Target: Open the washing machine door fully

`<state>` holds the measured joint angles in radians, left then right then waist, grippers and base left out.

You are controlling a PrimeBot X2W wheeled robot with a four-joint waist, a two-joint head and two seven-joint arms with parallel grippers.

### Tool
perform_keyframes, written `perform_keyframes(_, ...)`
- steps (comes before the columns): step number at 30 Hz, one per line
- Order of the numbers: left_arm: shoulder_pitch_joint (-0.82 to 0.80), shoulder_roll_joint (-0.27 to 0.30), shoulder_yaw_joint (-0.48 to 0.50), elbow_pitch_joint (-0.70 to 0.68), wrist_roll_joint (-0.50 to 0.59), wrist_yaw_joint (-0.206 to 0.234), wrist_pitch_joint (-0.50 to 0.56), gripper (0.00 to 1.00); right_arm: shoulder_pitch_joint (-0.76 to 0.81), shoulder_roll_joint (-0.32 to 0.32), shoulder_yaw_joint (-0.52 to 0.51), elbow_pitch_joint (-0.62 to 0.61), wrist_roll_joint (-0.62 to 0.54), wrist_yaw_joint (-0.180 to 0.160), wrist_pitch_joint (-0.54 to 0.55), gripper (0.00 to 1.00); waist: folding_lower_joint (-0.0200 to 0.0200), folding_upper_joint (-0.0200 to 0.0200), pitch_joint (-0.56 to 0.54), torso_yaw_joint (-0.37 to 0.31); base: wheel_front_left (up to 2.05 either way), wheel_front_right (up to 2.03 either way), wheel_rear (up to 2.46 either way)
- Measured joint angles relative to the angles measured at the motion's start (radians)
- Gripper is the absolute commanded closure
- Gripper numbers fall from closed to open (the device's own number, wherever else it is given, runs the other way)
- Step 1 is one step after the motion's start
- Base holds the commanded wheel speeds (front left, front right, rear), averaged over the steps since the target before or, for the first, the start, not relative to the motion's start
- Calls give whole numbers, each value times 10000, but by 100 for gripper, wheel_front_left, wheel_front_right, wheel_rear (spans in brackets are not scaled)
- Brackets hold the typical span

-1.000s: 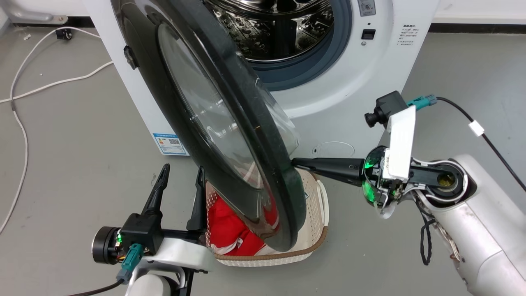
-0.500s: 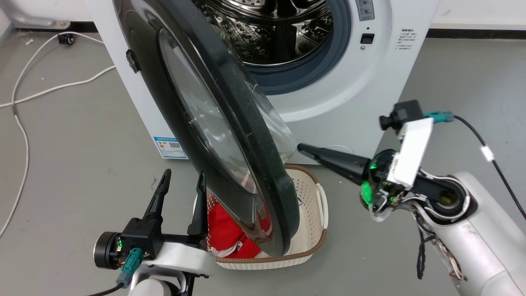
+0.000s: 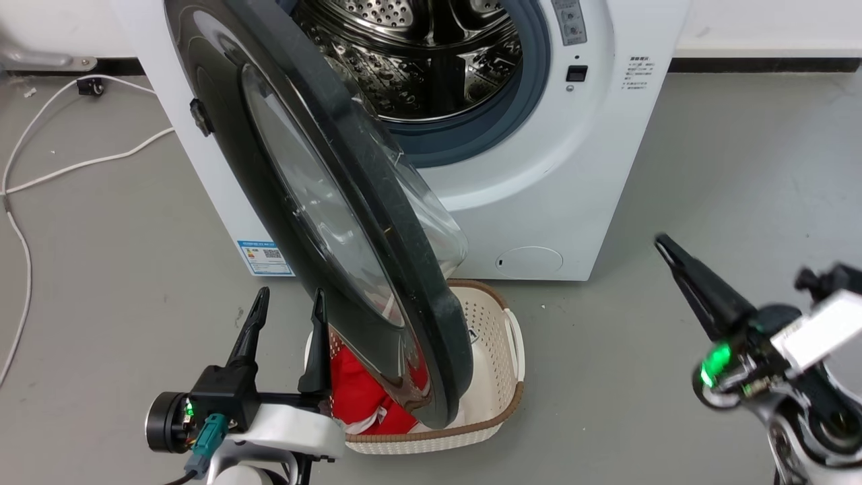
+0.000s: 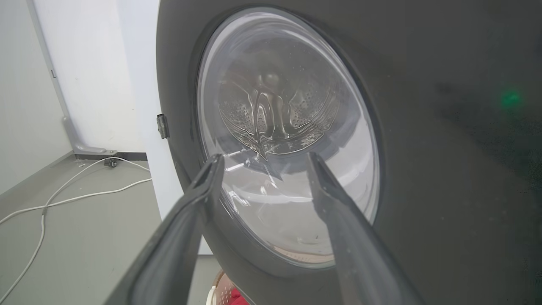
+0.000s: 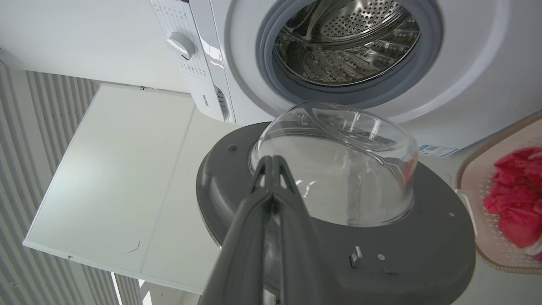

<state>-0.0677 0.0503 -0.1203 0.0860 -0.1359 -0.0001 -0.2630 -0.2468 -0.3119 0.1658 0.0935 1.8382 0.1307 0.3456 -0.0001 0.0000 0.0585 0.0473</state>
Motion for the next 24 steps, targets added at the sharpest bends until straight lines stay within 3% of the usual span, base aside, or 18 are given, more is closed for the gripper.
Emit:
perform_keyframes(9, 111, 0, 173, 0, 21, 0, 0, 0, 2351, 635, -677, -389, -1340, 0, -1946, 99, 1, 0, -185, -90, 0, 0, 0)
perform_keyframes(10, 136, 0, 190, 2, 21, -2, 0, 0, 2463, 779, -752, -387, -1423, 0, -2211, 65, 0, 0, -206, -97, 0, 0, 0)
perform_keyframes(11, 166, 0, 194, 4, 21, -2, 0, 0, 2539, 872, -767, -366, -1615, 0, -2431, 19, 0, 0, -231, -103, 0, 0, 0)
perform_keyframes(12, 196, 0, 198, 6, 21, -2, 0, 0, 2590, 926, -796, -353, -1866, 0, -2671, 0, 0, 0, -258, -106, 0, 0, 0)
perform_keyframes(18, 237, 2, 167, 67, 15, -40, 0, 0, 2603, 1034, -934, -219, -3312, 0, -4056, 0, 0, 0, -398, -94, 0, 0, 0)
perform_keyframes(24, 273, 2, 117, 121, 8, -46, 0, 0, 2310, 736, -838, 395, -6021, 0, -5517, 0, 1, 0, -504, -33, 0, 0, 0)
